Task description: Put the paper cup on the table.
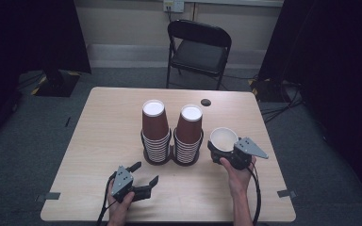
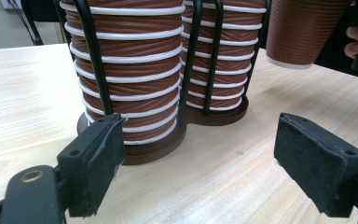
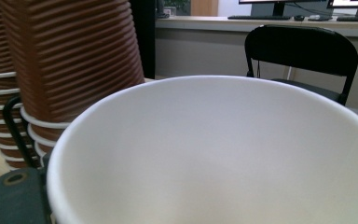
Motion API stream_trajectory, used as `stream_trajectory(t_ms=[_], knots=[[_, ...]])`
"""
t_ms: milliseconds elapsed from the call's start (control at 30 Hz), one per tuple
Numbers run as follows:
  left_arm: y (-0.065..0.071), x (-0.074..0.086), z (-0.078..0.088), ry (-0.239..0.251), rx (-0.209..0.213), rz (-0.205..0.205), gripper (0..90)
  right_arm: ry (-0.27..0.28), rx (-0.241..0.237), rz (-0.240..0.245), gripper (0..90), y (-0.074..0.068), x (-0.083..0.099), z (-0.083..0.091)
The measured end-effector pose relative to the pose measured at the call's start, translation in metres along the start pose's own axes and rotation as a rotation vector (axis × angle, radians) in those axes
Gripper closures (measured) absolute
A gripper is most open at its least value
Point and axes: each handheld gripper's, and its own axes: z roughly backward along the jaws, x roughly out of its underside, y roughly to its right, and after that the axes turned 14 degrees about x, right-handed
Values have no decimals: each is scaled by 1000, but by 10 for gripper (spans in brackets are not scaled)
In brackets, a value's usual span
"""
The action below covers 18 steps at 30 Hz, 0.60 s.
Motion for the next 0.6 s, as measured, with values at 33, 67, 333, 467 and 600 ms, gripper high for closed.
stream_trajectory(t_ms=[33,67,333,467,600], knots=[[0,0,0,2,10,0,168,-7,3,3,105,1,-1,-2],[-1,0,1,2,13,1,183,-10,8,3,105,2,-1,-4],[0,1,3,28,2,3,192,-30,57,-20,104,14,-1,-28],[-1,1,4,29,14,15,193,-26,64,-22,104,17,-2,-39],[0,2,4,32,14,2,193,-32,77,-21,102,18,-1,-50]])
